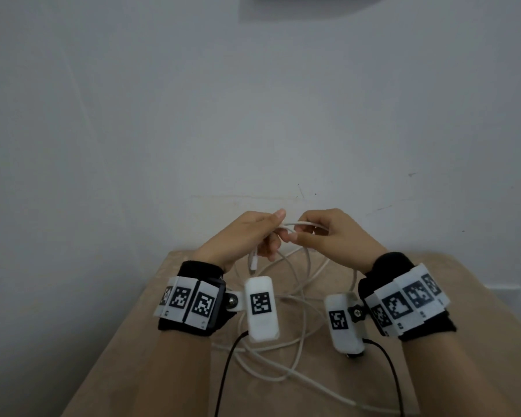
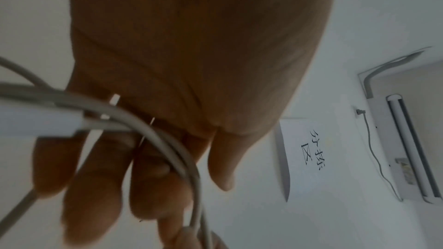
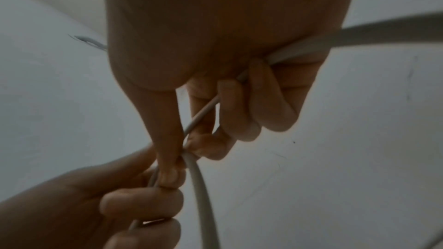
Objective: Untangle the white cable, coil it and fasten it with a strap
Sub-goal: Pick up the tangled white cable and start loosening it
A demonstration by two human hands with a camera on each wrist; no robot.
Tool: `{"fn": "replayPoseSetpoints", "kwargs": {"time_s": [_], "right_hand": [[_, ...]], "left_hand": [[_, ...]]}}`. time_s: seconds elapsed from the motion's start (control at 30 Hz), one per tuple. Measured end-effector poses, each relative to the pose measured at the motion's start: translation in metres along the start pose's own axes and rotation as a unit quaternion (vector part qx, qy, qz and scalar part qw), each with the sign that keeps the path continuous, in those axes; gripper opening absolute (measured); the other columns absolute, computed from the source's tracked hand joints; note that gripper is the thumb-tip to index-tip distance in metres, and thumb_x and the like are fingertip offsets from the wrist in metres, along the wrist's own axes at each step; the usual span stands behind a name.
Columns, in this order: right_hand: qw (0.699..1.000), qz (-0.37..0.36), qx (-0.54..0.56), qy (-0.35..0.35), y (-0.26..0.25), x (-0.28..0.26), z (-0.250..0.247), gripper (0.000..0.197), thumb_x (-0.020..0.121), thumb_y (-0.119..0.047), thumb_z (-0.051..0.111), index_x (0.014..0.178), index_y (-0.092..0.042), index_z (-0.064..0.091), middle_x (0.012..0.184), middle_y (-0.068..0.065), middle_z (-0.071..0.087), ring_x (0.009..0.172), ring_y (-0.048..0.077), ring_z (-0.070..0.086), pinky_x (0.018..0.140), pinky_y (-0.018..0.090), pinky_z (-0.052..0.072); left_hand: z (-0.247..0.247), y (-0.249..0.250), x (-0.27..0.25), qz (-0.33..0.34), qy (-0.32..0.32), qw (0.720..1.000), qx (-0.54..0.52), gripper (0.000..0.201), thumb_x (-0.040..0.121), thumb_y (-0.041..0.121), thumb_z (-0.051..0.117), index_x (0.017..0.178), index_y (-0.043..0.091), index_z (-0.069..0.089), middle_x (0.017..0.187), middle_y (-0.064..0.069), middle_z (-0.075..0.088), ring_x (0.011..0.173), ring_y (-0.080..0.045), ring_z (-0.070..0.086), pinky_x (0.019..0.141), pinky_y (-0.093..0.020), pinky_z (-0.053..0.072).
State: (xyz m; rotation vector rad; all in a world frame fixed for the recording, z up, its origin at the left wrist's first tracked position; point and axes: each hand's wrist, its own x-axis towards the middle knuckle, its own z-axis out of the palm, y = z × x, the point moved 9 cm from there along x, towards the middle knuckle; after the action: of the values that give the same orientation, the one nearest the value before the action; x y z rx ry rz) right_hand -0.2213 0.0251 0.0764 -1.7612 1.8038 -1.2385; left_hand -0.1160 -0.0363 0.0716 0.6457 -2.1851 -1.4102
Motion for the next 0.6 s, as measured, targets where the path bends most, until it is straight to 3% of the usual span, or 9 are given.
{"fn": "replayPoseSetpoints", "kwargs": {"time_s": [0.1, 0.2, 0.27, 0.4, 0.5, 0.6], "right_hand": [[1.0, -0.009, 0.005, -0.007, -0.003, 0.0, 0.003, 0.022, 0.086, -0.031, 0.067, 0.072, -0.016, 0.061, 0.059, -0.011, 0.053, 0.057, 0.005, 0.046, 0.058, 0.02, 0.036], [0.999, -0.004, 0.052, 0.009, -0.002, 0.0, 0.0, 0.015, 0.087, -0.023, 0.066, 0.077, -0.014, 0.062, 0.061, -0.008, 0.058, 0.055, 0.001, 0.052, 0.055, 0.015, 0.04], [0.99, 0.0, 0.138, 0.022, -0.001, 0.0, -0.002, 0.01, 0.087, -0.014, 0.066, 0.078, -0.011, 0.062, 0.06, -0.003, 0.06, 0.055, 0.007, 0.057, 0.057, 0.019, 0.047], [0.962, 0.016, 0.273, 0.018, 0.002, 0.0, -0.001, 0.006, 0.088, -0.006, 0.062, 0.084, -0.003, 0.064, 0.057, -0.004, 0.054, 0.049, 0.01, 0.052, 0.077, 0.034, 0.058], [0.931, 0.047, 0.362, 0.011, 0.009, 0.0, 0.002, 0.01, 0.09, -0.006, 0.058, 0.091, -0.001, 0.067, 0.058, -0.002, 0.045, 0.045, 0.009, 0.043, 0.064, 0.029, 0.057], [0.921, 0.055, 0.386, 0.011, 0.011, 0.001, 0.003, 0.016, 0.092, -0.01, 0.055, 0.095, 0.0, 0.067, 0.058, -0.003, 0.04, 0.046, 0.007, 0.036, 0.05, 0.022, 0.046]], "left_hand": [[0.006, -0.001, 0.0, -0.008, -0.014, 0.999, -0.028, 0.042, 0.102, 0.033, 0.038, 0.071, 0.01, 0.054, 0.048, 0.008, 0.035, 0.046, -0.01, 0.037, 0.056, -0.025, 0.037], [0.005, -0.001, 0.0, -0.007, -0.008, 0.997, -0.073, 0.039, 0.102, 0.033, 0.038, 0.068, 0.015, 0.046, 0.05, 0.009, 0.028, 0.044, -0.009, 0.026, 0.057, -0.026, 0.033], [0.002, -0.002, 0.001, -0.004, 0.001, 0.995, -0.1, 0.038, 0.102, 0.034, 0.038, 0.068, 0.017, 0.043, 0.051, 0.009, 0.026, 0.043, -0.008, 0.023, 0.056, -0.026, 0.036], [0.001, -0.002, 0.003, -0.003, -0.007, 0.984, -0.176, 0.038, 0.101, 0.036, 0.038, 0.067, 0.018, 0.042, 0.051, 0.008, 0.023, 0.04, -0.007, 0.02, 0.053, -0.023, 0.041], [-0.005, -0.003, 0.003, -0.005, 0.01, 0.971, -0.24, 0.039, 0.101, 0.036, 0.039, 0.067, 0.017, 0.043, 0.05, 0.009, 0.021, 0.038, -0.006, 0.018, 0.049, -0.022, 0.041], [-0.008, -0.005, 0.004, -0.007, 0.025, 0.954, -0.298, 0.039, 0.101, 0.035, 0.039, 0.067, 0.016, 0.043, 0.048, 0.009, 0.021, 0.036, -0.004, 0.018, 0.049, -0.021, 0.043]]}}
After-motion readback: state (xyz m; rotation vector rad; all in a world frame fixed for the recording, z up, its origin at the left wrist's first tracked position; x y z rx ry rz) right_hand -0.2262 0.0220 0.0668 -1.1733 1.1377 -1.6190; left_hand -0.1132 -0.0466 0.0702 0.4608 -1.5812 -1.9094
